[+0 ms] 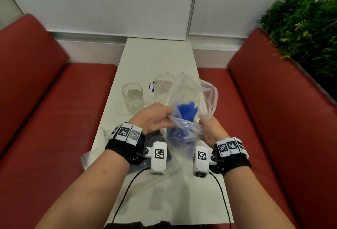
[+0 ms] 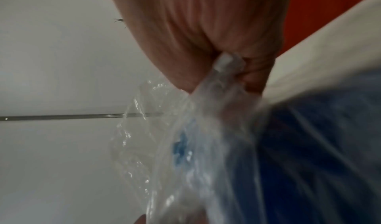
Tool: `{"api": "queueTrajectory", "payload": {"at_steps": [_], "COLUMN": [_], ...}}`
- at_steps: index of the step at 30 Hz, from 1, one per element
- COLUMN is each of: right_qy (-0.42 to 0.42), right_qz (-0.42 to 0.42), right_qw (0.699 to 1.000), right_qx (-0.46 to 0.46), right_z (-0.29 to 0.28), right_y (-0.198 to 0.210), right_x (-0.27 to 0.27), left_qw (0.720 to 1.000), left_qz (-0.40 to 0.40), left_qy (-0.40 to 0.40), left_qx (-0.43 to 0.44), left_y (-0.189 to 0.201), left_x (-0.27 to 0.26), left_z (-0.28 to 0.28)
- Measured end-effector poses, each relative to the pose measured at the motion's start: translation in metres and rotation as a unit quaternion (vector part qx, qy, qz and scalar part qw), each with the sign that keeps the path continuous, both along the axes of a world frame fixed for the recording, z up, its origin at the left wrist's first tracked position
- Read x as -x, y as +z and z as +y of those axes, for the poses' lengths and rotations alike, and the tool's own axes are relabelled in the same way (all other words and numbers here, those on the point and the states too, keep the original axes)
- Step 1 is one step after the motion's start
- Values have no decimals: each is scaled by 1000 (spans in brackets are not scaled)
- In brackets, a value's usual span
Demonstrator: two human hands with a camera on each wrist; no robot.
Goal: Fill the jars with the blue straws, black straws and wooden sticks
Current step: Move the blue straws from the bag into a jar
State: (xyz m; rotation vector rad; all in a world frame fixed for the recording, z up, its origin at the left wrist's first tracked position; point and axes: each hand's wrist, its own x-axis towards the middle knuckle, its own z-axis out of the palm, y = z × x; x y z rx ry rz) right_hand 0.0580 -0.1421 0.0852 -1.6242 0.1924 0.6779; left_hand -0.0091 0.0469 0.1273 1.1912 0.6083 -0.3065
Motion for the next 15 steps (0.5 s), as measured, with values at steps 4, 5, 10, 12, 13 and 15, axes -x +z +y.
{"api": "queueTrajectory", "payload": {"at_steps": [4, 5, 10, 12, 13, 15], "right_qy": [188, 210, 155, 159, 154, 124], "right_qz": [-33, -62, -154, -153, -141, -117], "right_qw": [972, 961, 974, 975, 977, 984], "right_qx": [136, 170, 52, -32, -49, -49], "right_z": [-14, -17, -25, -24, -23, -23], "right_y": [-5, -7, -18, -19, -18, -14], "right_x": [-4, -6, -8, -9, -10, -11], "left_qw": [998, 998, 987, 983, 983, 980], "left_qz": [-9, -2, 14, -6, -29, -71], "left_qy": [58, 57, 52, -16, -60, -127], "left_qx": [32, 31, 152, 180, 173, 135], "left_y": [-11, -13, -38, -45, -47, -48], "left_x": [-12, -12, -8, -9, -11, -17], "left_z": [-11, -15, -30, -31, -31, -31]}}
